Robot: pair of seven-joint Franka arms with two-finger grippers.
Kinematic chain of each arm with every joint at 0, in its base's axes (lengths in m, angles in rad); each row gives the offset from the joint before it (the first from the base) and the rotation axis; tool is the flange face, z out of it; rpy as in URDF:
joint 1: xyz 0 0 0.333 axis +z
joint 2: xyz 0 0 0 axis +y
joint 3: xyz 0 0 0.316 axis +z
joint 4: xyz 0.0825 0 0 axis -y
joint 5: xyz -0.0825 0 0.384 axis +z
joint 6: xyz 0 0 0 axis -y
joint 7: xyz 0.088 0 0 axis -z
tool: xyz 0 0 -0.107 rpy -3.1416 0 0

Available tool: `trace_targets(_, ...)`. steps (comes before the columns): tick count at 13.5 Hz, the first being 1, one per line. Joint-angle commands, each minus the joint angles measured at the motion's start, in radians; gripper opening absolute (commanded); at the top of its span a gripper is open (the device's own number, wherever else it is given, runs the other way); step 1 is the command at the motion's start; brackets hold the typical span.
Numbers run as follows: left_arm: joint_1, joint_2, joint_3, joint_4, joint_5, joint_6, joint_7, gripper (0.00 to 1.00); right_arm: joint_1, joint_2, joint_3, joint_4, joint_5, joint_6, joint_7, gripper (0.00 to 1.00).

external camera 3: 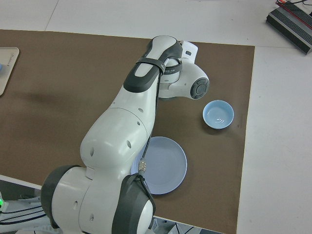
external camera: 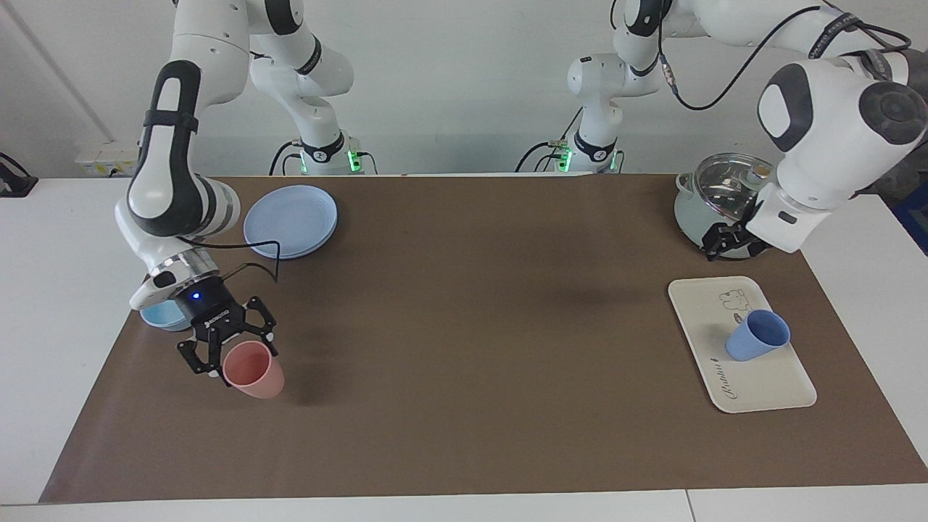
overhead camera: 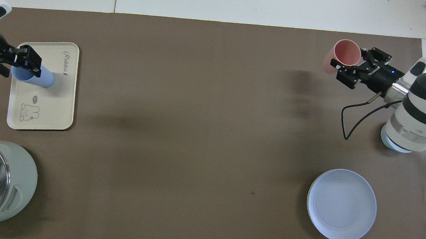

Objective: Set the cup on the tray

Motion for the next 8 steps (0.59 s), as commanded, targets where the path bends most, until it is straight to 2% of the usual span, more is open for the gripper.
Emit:
trace_targets(1,-0.008,-0.156,-0.001,-0.101,0.020,-0.021,0.014,0.77,-0.048,0.039,0.014,-0.030,0.106,-0.072,-0.131,0.00)
trace_targets(4,-0.008,-0.243,-0.002,-0.215,0.015,-0.001,0.011,0.79,-0.042,0.026,0.014,-0.089,0.140,-0.066,-0.195,0.00)
trace_targets(6,-0.007,-0.287,-0.002,-0.289,-0.010,0.077,0.011,0.79,-0.039,0.019,0.014,-0.119,0.160,-0.063,-0.232,0.00)
trace_targets(7,0.002,-0.309,-0.002,-0.332,-0.047,0.126,0.011,0.79,-0.036,0.016,0.014,-0.127,0.163,-0.057,-0.250,0.43)
trace_targets(8,0.002,-0.335,-0.001,-0.374,-0.064,0.166,0.009,0.79,-0.036,0.016,0.014,-0.126,0.163,-0.042,-0.260,0.99)
